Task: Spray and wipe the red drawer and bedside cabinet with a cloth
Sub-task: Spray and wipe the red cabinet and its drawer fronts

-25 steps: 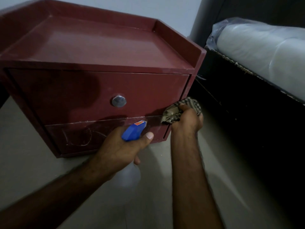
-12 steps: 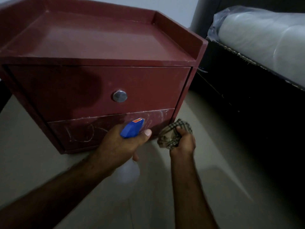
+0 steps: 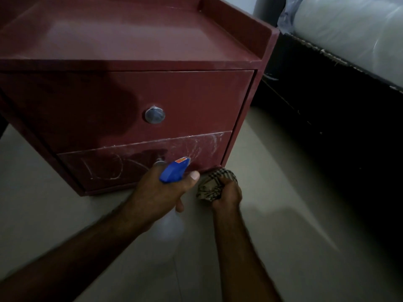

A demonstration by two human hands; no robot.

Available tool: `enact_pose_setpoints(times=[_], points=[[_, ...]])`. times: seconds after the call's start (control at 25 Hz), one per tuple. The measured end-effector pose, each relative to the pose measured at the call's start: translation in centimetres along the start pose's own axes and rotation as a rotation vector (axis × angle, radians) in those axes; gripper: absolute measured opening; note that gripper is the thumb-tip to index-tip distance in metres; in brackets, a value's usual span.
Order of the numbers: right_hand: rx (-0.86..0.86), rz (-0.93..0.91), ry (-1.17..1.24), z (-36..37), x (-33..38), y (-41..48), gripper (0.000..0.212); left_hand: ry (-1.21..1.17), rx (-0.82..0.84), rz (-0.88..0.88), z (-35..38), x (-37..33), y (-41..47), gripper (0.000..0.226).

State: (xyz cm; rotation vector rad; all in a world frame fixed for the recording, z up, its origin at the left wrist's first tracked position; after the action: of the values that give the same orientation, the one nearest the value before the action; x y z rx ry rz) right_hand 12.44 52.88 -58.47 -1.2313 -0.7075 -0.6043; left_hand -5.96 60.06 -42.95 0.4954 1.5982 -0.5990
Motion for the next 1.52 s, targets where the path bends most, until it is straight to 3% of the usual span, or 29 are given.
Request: enact_pose_setpoints(times=[0.2, 0.36, 0.76, 0.96, 1.2, 1.4, 1.52], points=[[-0.032, -0.057, -0.002, 1.6, -0.6, 0.4, 0.039, -0.039, -0.003, -0.018, -0.1, 0.8, 0.3, 0.040], [-0.105, -0.066, -0.010, 1.6, -0.3, 1.2, 0.023, -0.056, -0.002, -0.046, -0.4, 1.6, 0.7, 0.029], [-0.122, -0.057, 0.028, 2.5, -0.9, 2.6, 0.053, 0.009, 0.004, -0.199, -1.1, 5.4, 0.8, 0.054], [-0.082, -0.071, 0.048, 2.8, -0.9, 1.7, 0.048, -0.005, 0.004, -0.189, -1.2, 5.7, 1.0, 0.055], [0.044, -0.087, 0.059, 3.7, -1.6, 0.5, 0.050, -0.082, 0.015, -0.146, -0.8, 5.3, 1.3, 0.023], [0.003, 0.012, 0.011, 3.9, -1.4, 0.3, 0.052, -0.064, 0.021, -0.100, -1.0, 4.0, 1.2, 0.019], [0.028, -0.027, 0.065, 4.7, -0.1, 0.0, 0.057, -0.081, 0.008, -0.107, -1.3, 3.6, 1.1, 0.027]])
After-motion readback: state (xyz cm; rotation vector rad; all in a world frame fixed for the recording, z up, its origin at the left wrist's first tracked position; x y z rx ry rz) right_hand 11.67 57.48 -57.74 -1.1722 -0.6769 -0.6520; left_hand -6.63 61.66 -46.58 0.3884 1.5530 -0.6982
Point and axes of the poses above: each hand's wrist, its own y-axis towards the middle knuckle, its own z-axis out of the palm, x = y × z, the point moved 6 cm from there along y, towards the middle knuckle, and after that the axes turned 14 degrees about -y, right-handed, at the moved point
